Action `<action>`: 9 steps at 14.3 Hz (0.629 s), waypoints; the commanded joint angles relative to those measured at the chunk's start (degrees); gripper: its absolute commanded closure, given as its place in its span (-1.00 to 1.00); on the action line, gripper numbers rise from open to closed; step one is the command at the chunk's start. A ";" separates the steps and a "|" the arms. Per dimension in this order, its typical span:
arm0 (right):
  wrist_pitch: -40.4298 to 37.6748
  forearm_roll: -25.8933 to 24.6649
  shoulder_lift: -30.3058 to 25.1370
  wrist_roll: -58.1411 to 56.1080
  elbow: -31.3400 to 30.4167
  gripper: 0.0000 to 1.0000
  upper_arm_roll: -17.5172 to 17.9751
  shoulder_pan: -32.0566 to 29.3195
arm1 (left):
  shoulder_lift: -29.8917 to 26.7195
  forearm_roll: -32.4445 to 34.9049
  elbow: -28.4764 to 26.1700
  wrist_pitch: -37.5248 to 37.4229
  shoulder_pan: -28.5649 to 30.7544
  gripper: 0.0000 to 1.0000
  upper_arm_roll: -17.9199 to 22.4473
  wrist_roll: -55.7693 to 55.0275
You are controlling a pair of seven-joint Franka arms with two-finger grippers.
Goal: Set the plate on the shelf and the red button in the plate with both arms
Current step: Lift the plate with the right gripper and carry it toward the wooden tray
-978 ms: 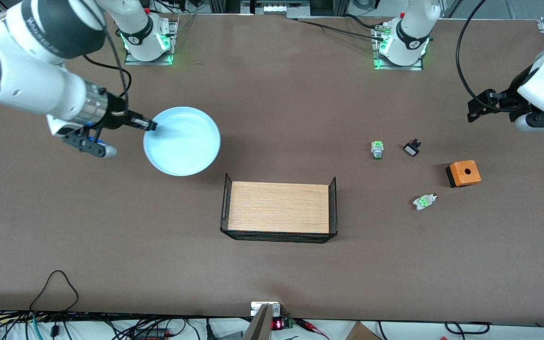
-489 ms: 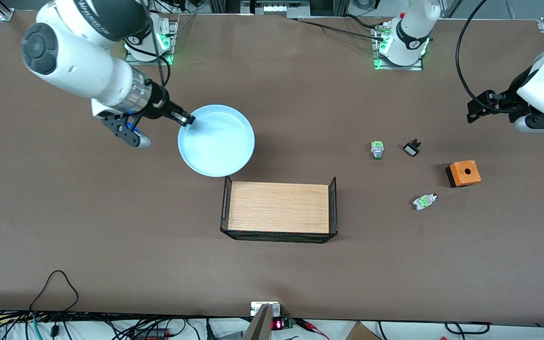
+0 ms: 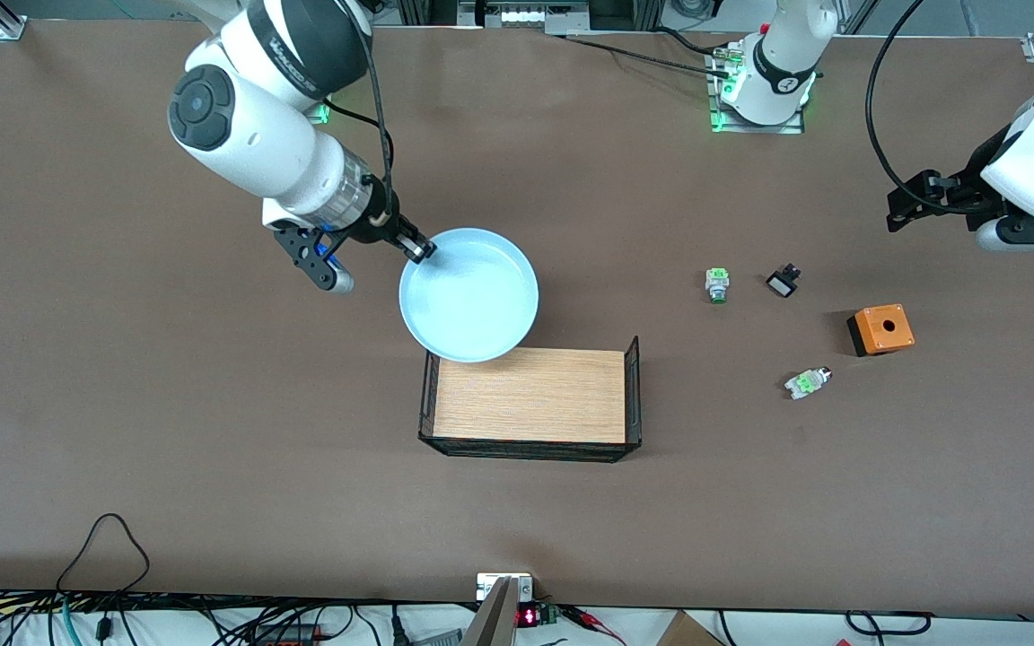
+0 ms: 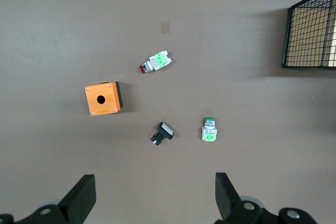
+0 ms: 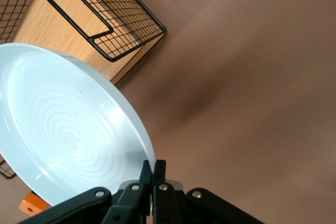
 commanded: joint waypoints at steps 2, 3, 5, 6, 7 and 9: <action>4.99 0.73 4.27 6.58 4.21 1.00 -0.58 3.19 | 0.95 -0.09 2.01 -1.51 -0.15 -1.00 -0.07 0.03; 5.87 0.82 5.32 7.11 4.74 1.00 -0.58 3.28 | 0.95 -0.09 2.01 -1.51 -0.15 -1.00 -0.07 0.03; 7.37 0.82 6.73 7.38 5.45 1.00 -0.58 3.72 | 0.87 -0.09 2.01 -1.60 -0.15 -1.00 -0.07 0.03; 8.51 0.82 7.35 7.46 5.45 1.00 -0.58 4.07 | 0.95 -0.09 2.01 -1.60 -0.15 -1.00 -0.07 0.03; 9.47 0.82 7.96 7.46 5.45 1.00 -0.58 4.77 | 0.87 -0.09 2.01 -1.60 -0.15 -1.00 -0.07 0.03; 10.53 0.64 9.54 7.73 6.15 1.00 -0.67 5.39 | 0.95 -0.09 2.01 -1.60 -0.15 -1.00 -0.07 0.03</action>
